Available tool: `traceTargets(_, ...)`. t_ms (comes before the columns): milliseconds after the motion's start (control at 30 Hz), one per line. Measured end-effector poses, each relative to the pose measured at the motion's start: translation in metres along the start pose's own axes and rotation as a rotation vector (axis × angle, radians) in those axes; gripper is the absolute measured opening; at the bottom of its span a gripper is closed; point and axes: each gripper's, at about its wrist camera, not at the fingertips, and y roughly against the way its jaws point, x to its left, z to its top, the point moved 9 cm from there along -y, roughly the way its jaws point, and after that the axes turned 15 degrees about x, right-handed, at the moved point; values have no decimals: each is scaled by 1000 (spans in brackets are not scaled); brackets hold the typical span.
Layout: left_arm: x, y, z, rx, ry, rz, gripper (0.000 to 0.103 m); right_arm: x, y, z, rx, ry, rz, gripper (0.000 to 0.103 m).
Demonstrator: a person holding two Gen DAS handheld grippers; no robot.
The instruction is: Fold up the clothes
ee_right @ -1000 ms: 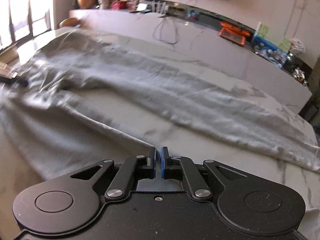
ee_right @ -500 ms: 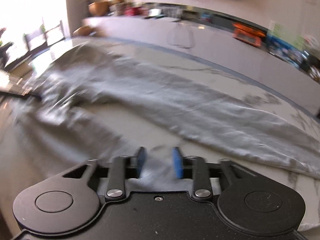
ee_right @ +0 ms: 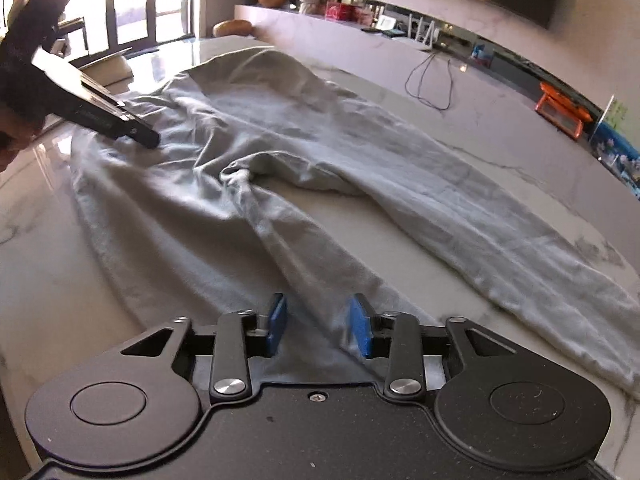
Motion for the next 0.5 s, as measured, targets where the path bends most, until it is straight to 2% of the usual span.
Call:
traceTargets(267,2,0,-1,4,1,-4,15,-46,-5,31,2,-148,-23,2)
traceTargets(433,9,0,-3,4,3,-8,15,-58,-24,36,42,-158,-38,2)
traceTargets(500,11,0,-4,4,1,-9,15,-64,-27,36,41,-175,-59,7)
